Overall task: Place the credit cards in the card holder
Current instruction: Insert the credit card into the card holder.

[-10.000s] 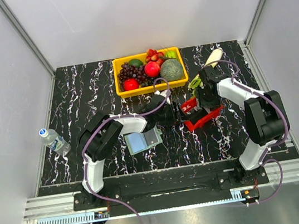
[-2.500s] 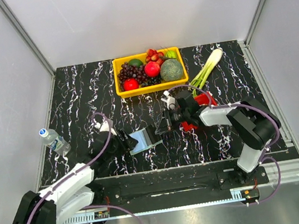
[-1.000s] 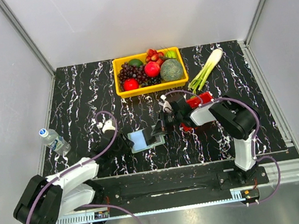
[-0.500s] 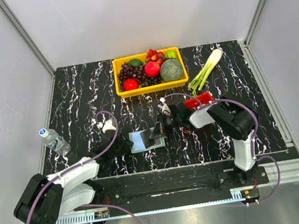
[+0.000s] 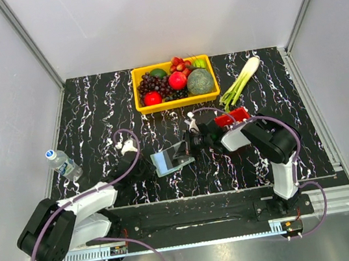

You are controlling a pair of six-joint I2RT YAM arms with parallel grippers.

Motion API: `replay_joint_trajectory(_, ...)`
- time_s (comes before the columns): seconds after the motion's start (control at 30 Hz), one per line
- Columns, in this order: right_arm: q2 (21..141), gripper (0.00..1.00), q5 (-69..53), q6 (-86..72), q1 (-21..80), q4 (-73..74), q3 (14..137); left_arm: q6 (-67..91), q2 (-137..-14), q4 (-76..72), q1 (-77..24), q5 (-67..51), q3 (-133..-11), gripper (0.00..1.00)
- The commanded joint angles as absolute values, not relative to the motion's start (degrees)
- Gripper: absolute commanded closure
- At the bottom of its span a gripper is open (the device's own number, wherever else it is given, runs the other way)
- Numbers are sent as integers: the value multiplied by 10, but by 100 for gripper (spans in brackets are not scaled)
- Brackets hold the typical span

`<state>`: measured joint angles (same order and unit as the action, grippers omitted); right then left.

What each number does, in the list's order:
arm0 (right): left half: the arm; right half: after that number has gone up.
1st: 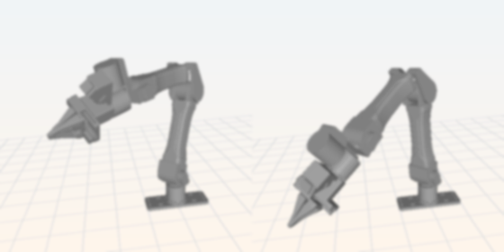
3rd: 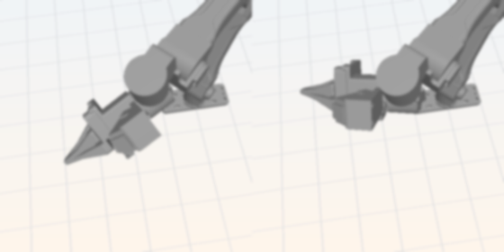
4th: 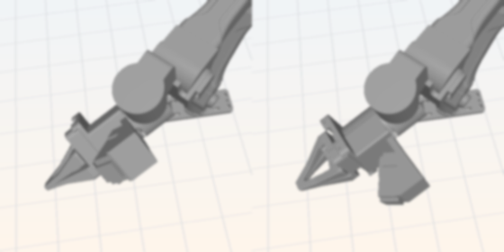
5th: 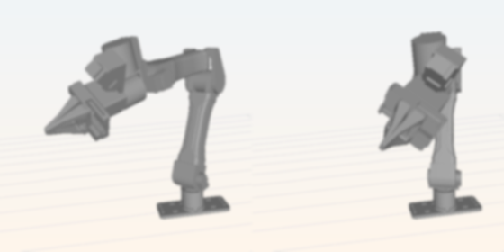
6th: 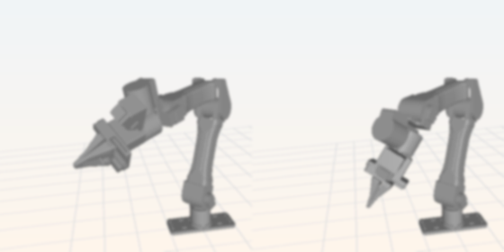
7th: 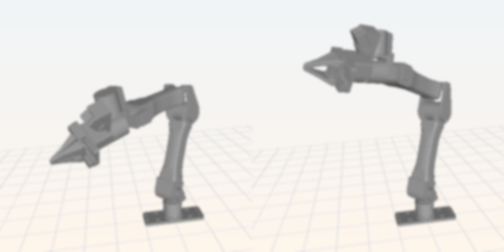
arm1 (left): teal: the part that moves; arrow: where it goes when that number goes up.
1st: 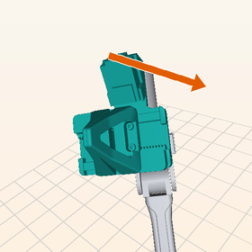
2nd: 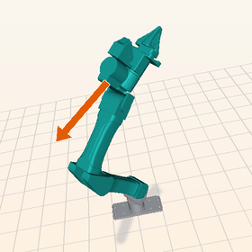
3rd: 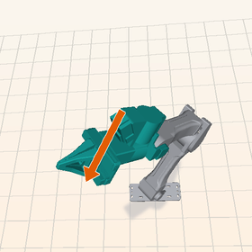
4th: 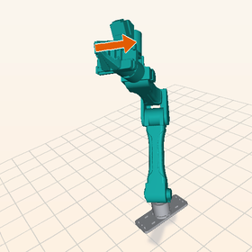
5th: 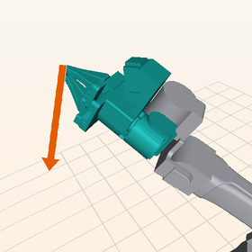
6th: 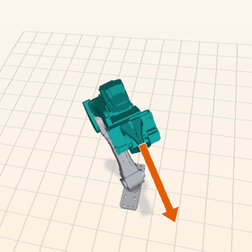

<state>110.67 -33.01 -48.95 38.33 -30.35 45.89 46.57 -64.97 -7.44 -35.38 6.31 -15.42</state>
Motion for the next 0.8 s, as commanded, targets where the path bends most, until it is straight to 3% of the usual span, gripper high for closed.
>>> replay_joint_trajectory(0.0, 1117, 100, -310, -481, 398, -314, 452, 475, -668, -90, -366, 38, -156, 100)
replay_joint_trajectory(0.43, 1134, 98, -359, -447, 412, -264, 496, 466, -706, -104, -367, 37, -183, 100)
replay_joint_trajectory(0.63, 1107, 67, -316, -456, 413, -241, 481, 481, -698, -113, -367, 42, -168, 100)
replay_joint_trajectory(0.77, 1070, 60, -272, -435, 410, -196, 481, 483, -695, -113, -367, 45, -158, 100)
